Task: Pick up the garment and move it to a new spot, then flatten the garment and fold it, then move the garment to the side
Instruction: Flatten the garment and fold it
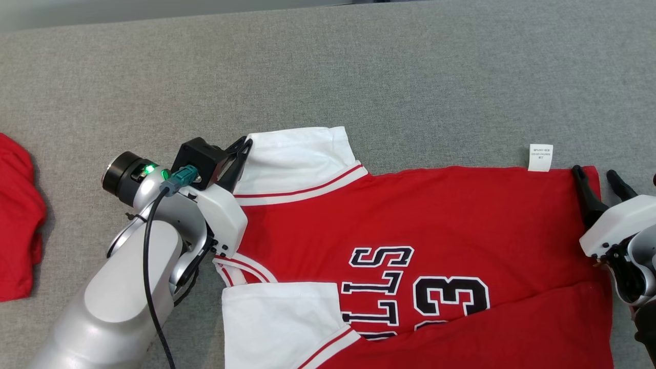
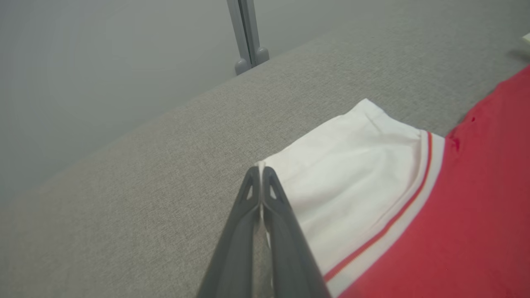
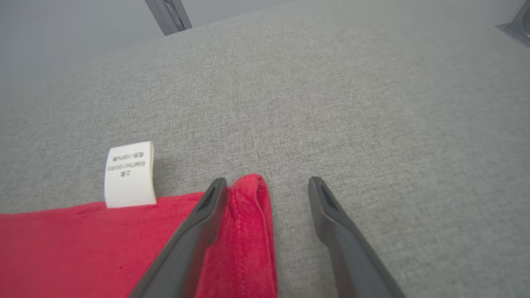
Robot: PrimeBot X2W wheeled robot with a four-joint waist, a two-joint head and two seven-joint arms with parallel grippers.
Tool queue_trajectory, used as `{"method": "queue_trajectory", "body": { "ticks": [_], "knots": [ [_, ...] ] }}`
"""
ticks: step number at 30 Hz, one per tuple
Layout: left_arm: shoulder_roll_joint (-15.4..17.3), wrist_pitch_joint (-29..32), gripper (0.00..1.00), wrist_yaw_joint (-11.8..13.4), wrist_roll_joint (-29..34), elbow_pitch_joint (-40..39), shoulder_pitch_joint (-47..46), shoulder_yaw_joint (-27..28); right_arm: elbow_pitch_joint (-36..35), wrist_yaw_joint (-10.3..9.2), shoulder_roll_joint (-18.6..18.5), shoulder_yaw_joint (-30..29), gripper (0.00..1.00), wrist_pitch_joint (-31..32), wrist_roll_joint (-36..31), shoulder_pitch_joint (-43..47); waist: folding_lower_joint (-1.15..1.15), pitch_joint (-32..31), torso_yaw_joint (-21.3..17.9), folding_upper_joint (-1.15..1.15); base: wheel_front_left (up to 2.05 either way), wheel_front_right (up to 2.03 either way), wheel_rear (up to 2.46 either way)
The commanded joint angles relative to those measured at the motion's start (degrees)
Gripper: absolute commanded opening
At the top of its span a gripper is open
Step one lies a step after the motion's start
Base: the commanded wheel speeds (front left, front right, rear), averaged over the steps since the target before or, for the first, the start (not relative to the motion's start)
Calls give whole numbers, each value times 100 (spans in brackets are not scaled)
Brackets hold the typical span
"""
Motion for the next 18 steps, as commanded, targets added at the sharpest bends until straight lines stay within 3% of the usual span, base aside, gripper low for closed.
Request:
{"method": "queue_trajectory", "body": {
  "ticks": [1, 3, 4, 6, 7, 8, 18],
  "knots": [
    [52, 27, 0, 29, -50, -27, 34, -3, 41, 1, -54, 55, 100, -56, 59, -86, 0, 1, 1, 0, 0, 0, 0],
    [60, 41, 0, 46, -59, -68, 28, -16, 87, 1, -65, 196, 100, -59, 144, -121, 0, 3, 6, 0, 0, 0, 0],
    [62, 48, 0, 54, -58, -77, 25, -20, 89, 1, -72, 246, 85, -56, 192, -131, 0, 3, 9, 0, 0, 0, 0],
    [65, 51, 0, 66, -65, -94, 14, -25, 83, 1, -109, 329, 20, -94, 250, -165, 0, 6, 14, 0, 0, 0, 0],
    [65, 49, 0, 67, -73, -99, 11, -27, 93, 1, -128, 360, 4, -117, 282, -178, 0, 7, 18, 0, 0, 0, 0],
    [69, 44, 0, 63, -82, -101, 13, -28, 106, 1, -143, 401, 0, -138, 312, -188, 0, 6, 21, 0, 0, 0, 0],
    [99, -128, 0, 175, -301, -204, 196, 139, -121, 1, -349, 852, 0, -626, 506, -94, 0, -161, 54, 0, 0, 0, 0]
  ]
}}
